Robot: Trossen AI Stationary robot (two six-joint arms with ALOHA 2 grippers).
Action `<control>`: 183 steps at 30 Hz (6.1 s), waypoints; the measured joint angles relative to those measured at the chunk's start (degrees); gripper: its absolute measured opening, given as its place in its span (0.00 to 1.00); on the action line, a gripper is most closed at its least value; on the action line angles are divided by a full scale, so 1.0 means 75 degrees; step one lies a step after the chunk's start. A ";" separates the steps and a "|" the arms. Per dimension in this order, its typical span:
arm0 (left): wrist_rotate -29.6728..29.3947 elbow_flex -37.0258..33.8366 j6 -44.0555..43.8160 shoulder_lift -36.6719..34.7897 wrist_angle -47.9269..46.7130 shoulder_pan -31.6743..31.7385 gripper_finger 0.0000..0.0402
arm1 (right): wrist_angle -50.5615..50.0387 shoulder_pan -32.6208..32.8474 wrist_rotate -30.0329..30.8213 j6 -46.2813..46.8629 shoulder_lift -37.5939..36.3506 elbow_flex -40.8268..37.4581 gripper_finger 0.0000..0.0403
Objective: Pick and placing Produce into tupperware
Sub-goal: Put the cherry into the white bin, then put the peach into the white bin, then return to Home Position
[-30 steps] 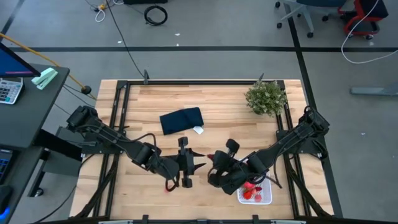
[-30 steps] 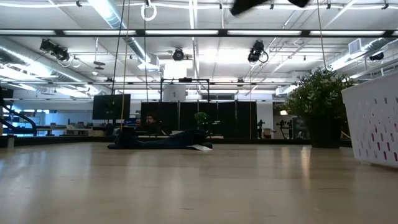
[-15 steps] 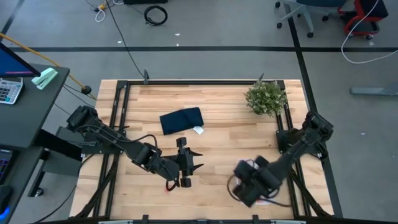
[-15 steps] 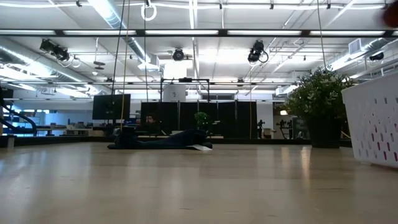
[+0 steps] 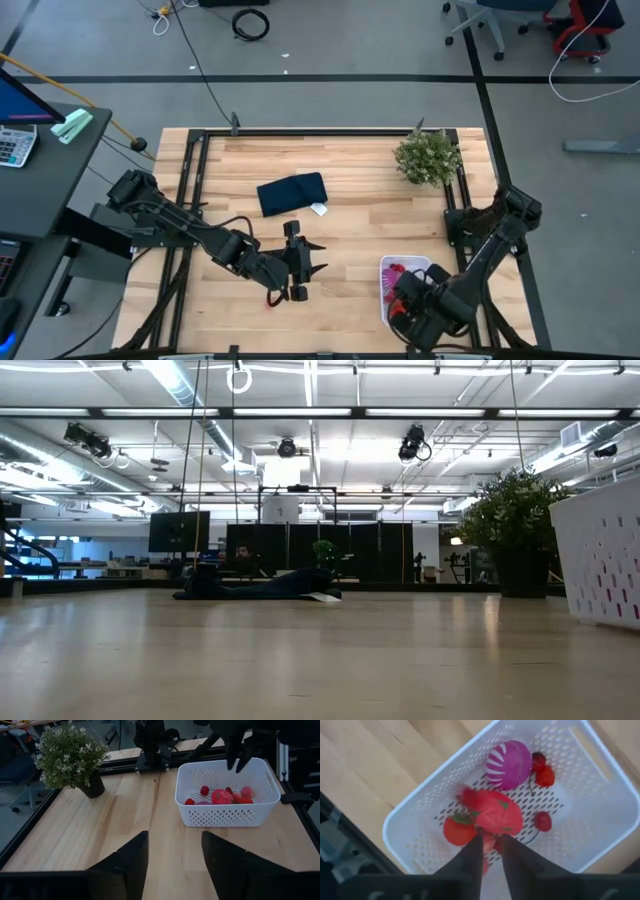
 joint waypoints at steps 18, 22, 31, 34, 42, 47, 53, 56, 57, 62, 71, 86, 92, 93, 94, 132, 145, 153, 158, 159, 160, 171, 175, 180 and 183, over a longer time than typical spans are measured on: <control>0.2848 -0.0015 -0.3816 0.0133 -0.3247 -0.0871 0.46 | 0.2281 -0.0400 0.4147 -0.2092 0.0000 0.0000 0.28; 0.2854 -0.0017 -0.4356 0.0403 -0.3316 -0.1298 0.46 | 0.2964 -0.0400 0.4673 -0.2750 0.0000 0.0000 0.28; 0.2859 -0.0017 -0.5625 0.1723 -0.4017 -0.1816 0.49 | 0.3187 -0.0400 0.4843 -0.3038 0.0000 0.0000 0.28; 0.2854 -0.0023 -0.5741 0.2033 -0.4051 -0.1808 0.50 | 0.3200 -0.0380 0.4844 -0.3038 0.0000 0.0000 0.28; 0.3074 -0.0020 -0.6444 0.2311 -0.4242 -0.1808 0.50 | 0.3205 -0.0376 0.4837 -0.3040 0.0000 0.0000 0.28; 0.3075 -0.0020 -0.6741 0.2311 -0.4312 -0.1881 0.48 | 0.3202 -0.0376 0.4835 -0.3038 0.0000 0.0000 0.28; 0.3069 -0.0020 -0.7047 0.2311 -0.4308 -0.1950 0.43 | 0.3202 -0.0376 0.4803 -0.3040 0.0000 0.0000 0.28; 0.3056 -0.0020 -0.7049 0.2311 -0.4303 -0.1953 0.40 | 0.3205 -0.0376 0.4800 -0.3038 0.0000 0.0000 0.28; 0.3023 -0.0020 -0.7055 0.2311 -0.4296 -0.1953 0.39 | 0.3203 -0.0376 0.4800 -0.3038 0.0000 0.0000 0.28; 0.2970 -0.0020 -0.7032 0.2311 -0.4291 -0.1920 0.32 | 0.3205 -0.0376 0.4800 -0.3038 0.0000 0.0000 0.28; 0.2614 -0.0020 -0.6814 0.2311 -0.4183 -0.1799 0.11 | 0.3205 -0.0376 0.4804 -0.3040 0.0000 0.0000 0.28; 0.0978 -0.0020 -0.2220 0.2294 0.2027 -0.0834 0.02 | 0.2224 0.0025 0.3769 -0.2366 -0.0360 0.0000 0.26; 0.1858 -0.0015 -0.0800 0.2285 0.4358 -0.0136 0.04 | 0.1660 0.1157 0.3305 -0.0759 -0.0441 -0.0003 0.24; 0.2186 -0.0015 -0.0761 0.2285 0.4574 -0.0008 0.03 | 0.1682 0.1379 0.3311 -0.0555 -0.0437 -0.0002 0.24; 0.2454 -0.0015 -0.0765 0.2285 0.4711 0.0123 0.02 | 0.1689 0.1576 0.3347 -0.0353 -0.0433 -0.0001 0.24; 0.4495 0.5607 0.0644 0.6152 0.2531 0.1224 0.37 | 0.1768 0.2727 0.5319 -0.1458 -0.0443 -0.0003 0.24; 0.4491 0.5598 -0.0271 0.4494 -0.2004 0.1426 0.43 | 0.1941 0.2724 0.4593 -0.1493 -0.0449 0.0000 0.24; 0.4494 0.5598 -0.0411 0.2656 -0.4806 0.1390 0.40 | 0.1480 0.2552 0.4744 -0.3374 -0.0627 0.0000 0.24; 0.4419 0.5598 -0.1199 0.1451 -0.7136 0.1283 0.41 | 0.1806 0.1864 0.7228 -0.2732 -0.0951 0.0001 0.24; 0.4272 0.5598 -0.1364 0.1208 -0.7479 0.1194 0.41 | 0.1917 0.1682 0.7403 -0.2603 -0.0988 0.0008 0.24; 0.3946 0.5598 -0.1535 0.0988 -0.7845 0.1060 0.41 | 0.2032 0.1489 0.7307 -0.2688 -0.0999 0.0012 0.24; -0.0064 0.5598 -0.3119 -0.1277 -0.9906 -0.1129 0.41 | 0.2539 -0.1446 0.5406 -0.5193 -0.1223 0.0000 0.24; -0.0678 0.5572 -0.4036 -0.1766 -1.0607 -0.1719 0.40 | 0.4373 -0.2409 0.4425 -0.7358 -0.1465 0.0000 0.24; -0.1125 0.4733 -0.3904 -0.2441 -1.0392 -0.2129 0.39 | 0.7647 -0.3734 0.1078 -1.1143 -0.1629 0.0003 0.24; -0.1755 0.3889 -0.4326 -0.2936 -1.0419 -0.2164 0.39 | 0.7999 -0.4695 -0.0295 -1.1703 -0.1626 0.0006 0.24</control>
